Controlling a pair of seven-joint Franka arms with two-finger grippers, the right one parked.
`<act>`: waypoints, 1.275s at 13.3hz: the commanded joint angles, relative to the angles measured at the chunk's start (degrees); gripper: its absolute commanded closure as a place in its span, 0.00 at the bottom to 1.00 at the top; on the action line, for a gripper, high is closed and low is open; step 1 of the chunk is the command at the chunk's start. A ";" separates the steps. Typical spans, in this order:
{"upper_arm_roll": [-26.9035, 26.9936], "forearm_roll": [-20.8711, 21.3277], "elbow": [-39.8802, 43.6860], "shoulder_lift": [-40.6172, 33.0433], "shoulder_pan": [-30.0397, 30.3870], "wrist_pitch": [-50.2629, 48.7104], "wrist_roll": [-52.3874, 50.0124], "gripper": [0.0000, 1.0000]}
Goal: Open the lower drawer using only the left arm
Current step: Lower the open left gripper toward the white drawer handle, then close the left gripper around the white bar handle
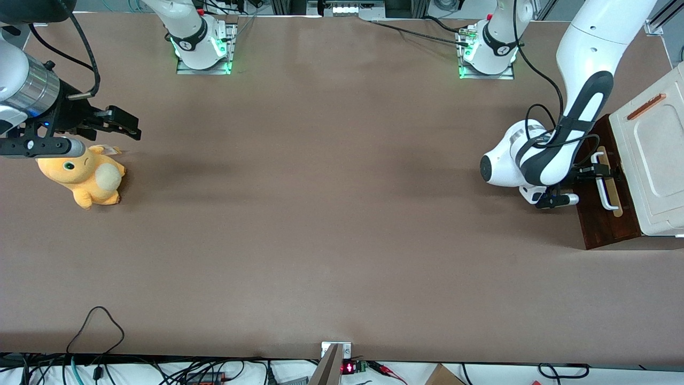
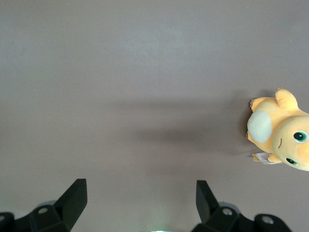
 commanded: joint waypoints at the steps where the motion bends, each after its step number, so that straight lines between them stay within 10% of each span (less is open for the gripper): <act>1: -0.27 1.39 0.57 0.83 0.71 0.77 -0.15 0.42; 17: -0.27 3.15 0.57 1.10 1.76 1.83 0.29 0.69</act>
